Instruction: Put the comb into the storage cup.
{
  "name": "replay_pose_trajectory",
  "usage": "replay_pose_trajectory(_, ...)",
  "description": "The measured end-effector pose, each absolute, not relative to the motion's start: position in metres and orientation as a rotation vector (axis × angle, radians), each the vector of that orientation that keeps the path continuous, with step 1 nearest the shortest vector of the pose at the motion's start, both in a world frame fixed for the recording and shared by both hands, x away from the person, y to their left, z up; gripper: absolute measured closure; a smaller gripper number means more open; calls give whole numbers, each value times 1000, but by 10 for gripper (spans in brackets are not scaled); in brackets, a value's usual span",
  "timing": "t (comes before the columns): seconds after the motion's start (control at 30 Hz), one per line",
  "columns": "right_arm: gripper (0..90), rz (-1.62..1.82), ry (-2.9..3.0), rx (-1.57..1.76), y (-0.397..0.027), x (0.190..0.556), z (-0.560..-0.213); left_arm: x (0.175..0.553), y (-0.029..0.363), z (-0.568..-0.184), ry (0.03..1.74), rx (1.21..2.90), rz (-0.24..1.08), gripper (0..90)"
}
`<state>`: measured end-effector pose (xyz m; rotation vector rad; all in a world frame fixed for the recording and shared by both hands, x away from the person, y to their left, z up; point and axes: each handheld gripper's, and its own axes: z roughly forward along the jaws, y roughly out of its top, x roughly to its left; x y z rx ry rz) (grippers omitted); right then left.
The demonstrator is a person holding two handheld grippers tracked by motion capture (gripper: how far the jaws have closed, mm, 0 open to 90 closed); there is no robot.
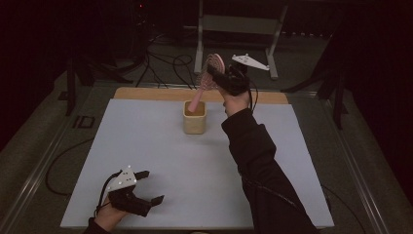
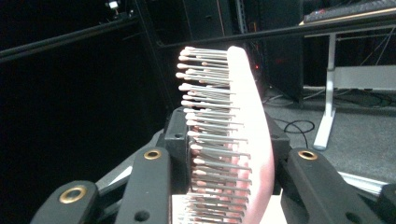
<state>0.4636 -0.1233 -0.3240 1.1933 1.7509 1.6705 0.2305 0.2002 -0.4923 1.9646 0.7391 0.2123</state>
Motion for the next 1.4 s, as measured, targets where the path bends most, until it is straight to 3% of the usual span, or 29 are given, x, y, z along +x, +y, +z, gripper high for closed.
replay_pose_trajectory(1.4,652,1638,1814,1261,-113,473,-372,230,200,-492,729,1963,211,3)
